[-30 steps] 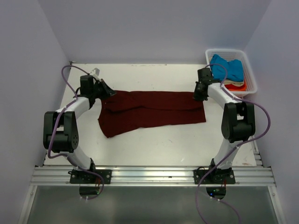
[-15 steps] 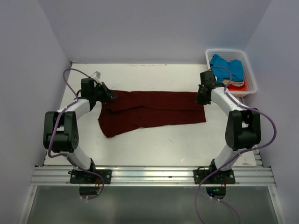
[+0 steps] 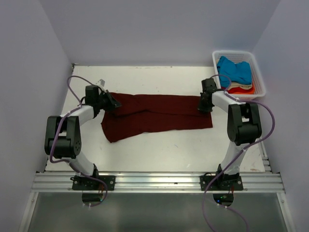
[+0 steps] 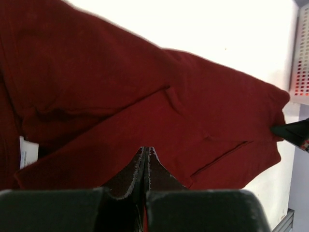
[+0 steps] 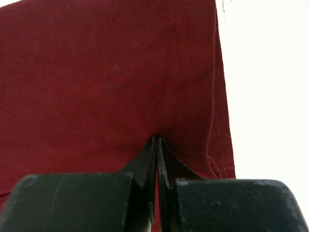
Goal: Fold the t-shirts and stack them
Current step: Rotate the tshirt 90 degrees
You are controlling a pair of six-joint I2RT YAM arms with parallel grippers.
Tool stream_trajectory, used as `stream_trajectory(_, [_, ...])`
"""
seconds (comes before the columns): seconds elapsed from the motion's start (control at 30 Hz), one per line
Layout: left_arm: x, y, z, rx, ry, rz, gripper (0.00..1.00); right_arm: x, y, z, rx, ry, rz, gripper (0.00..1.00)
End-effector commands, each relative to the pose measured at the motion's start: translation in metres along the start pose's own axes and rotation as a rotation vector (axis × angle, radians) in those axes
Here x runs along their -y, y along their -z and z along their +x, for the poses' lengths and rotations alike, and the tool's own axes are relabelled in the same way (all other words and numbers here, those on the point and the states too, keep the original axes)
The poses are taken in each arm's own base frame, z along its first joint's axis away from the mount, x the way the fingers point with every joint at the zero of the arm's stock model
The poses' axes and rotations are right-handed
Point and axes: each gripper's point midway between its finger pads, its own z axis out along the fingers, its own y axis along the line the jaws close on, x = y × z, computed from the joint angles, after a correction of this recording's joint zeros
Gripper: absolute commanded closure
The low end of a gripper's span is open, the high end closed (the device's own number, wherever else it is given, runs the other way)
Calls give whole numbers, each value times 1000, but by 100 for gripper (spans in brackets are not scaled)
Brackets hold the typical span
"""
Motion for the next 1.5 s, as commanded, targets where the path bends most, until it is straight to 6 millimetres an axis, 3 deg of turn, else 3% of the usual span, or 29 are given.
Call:
stream_trajectory(0.0, [1,6,20,-23,11,-33,100,1,8,12,11,-7,-15,100])
stream_trajectory(0.2, [-44,-9,65,-127,81,-155,100,10,18,32,-3,7,-4,100])
stream_trajectory(0.33, [-65,-19,80,-162,113,-214,100,5,32,49,-12,49,-5,100])
stream_trajectory(0.5, [-67,-27,59,-115,137,-240,100,4,57,77,-8,102,-20,100])
stream_trajectory(0.53, [-63,-30,51,-105,140,-231,100,5,59,90,-27,119,-14,100])
stream_trajectory(0.67, [-58,-43,38,-109,148,-219,100,3,68,108,-36,125,-51,100])
stream_trajectory(0.8, [-66,-65,34,-162,159,-238,100,5,70,141,-97,100,-94,100])
stream_trajectory(0.87, [-56,-77,19,-162,151,-200,100,4,73,156,-109,105,-120,100])
stream_trajectory(0.9, [-60,-83,23,-186,162,-207,100,5,73,159,-105,106,-119,100])
stream_trajectory(0.93, [-56,-86,15,-179,159,-193,100,4,75,162,-101,112,-125,100])
stream_trajectory(1.03, [-51,-88,11,-172,158,-176,100,4,82,153,-66,121,-131,100])
stream_trajectory(1.13, [-48,-86,6,-158,130,-165,100,-9,98,130,-12,133,-169,100])
stream_trajectory(1.27, [-43,-89,-1,-178,113,-139,100,-18,112,80,95,136,-124,100])
stream_trajectory(1.37, [-38,-87,-3,-177,111,-125,100,-17,96,54,111,142,-16,100])
stream_trajectory(1.4, [-40,-86,0,-182,114,-128,100,-16,80,56,78,147,17,100])
stream_trajectory(1.47, [-37,-81,-2,-170,104,-125,100,-22,68,44,81,147,47,100])
